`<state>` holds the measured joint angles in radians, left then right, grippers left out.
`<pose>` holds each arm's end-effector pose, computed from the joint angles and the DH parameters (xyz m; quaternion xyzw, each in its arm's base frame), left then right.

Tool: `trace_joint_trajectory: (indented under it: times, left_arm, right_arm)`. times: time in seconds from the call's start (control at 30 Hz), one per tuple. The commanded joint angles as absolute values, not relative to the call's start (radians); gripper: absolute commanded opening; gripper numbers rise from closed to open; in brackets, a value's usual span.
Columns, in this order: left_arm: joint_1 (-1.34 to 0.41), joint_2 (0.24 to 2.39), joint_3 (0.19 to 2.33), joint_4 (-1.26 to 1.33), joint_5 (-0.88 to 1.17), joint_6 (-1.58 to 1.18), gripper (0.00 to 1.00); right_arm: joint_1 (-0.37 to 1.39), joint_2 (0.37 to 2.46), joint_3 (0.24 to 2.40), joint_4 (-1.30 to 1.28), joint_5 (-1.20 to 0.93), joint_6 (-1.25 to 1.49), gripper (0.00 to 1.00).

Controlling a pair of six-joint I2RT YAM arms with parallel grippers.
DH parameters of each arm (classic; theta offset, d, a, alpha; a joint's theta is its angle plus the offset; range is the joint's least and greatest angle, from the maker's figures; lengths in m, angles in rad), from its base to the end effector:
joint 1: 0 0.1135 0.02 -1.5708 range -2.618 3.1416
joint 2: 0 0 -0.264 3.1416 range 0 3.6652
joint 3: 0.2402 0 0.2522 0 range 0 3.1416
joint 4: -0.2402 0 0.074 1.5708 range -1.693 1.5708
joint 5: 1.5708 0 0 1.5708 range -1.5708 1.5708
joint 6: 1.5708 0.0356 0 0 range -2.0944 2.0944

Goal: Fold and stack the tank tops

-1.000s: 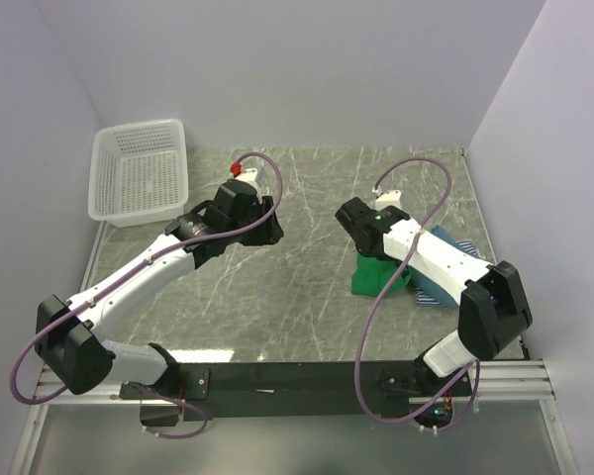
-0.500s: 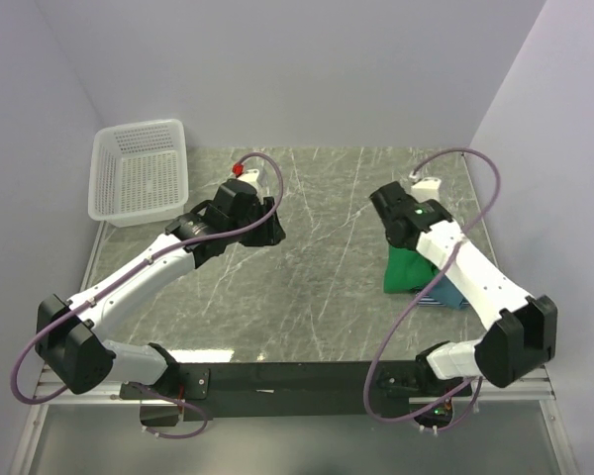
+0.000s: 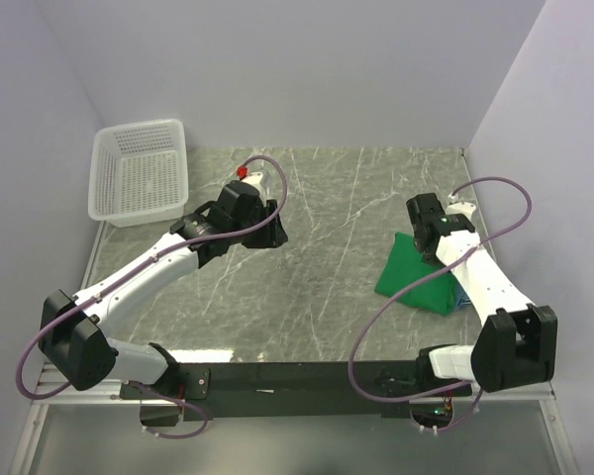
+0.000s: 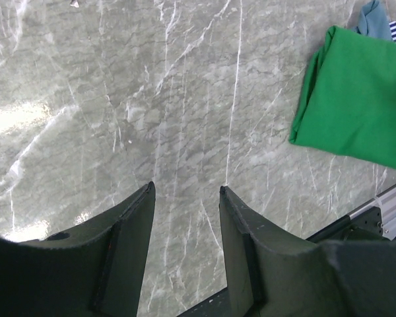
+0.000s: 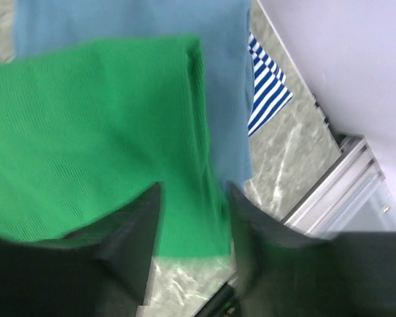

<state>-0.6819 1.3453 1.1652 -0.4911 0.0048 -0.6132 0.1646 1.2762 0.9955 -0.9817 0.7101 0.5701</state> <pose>0.2317 -0.1883 0.3178 0.0320 0.9000 -0.2640 0.3455 0.2267 0.0141 0.2597 0.2389 0.8968 -0.2689 0.2578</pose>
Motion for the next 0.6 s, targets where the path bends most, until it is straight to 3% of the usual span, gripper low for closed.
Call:
trace_joint_trajectory:
  times: [0.0, 0.07, 0.1, 0.33, 0.57]
  left_arm:
    - [-0.68, 1.347, 1.163, -0.462, 0.026, -0.603, 0.49]
    - [-0.68, 1.347, 1.161, -0.462, 0.025, -0.601, 0.49]
    - [-0.68, 1.347, 1.161, -0.462, 0.023, -0.601, 0.49]
    - [-0.68, 1.335, 1.161, -0.463, 0.011, -0.604, 0.5]
    - [-0.68, 1.275, 1.135, -0.468, -0.037, -0.632, 0.5]
  right_arm:
    - [0.129, 1.302, 0.989, -0.939, 0.724, 0.636, 0.55]
    - [0.109, 1.29, 0.979, -0.928, 0.716, 0.64, 0.78]
    - [0.106, 1.273, 0.98, -0.927, 0.718, 0.646, 0.8]
    - [0.109, 1.154, 0.988, -0.87, 0.612, 0.606, 0.81]
    - [0.386, 1.08, 1.02, -0.759, 0.581, 0.63, 0.86]
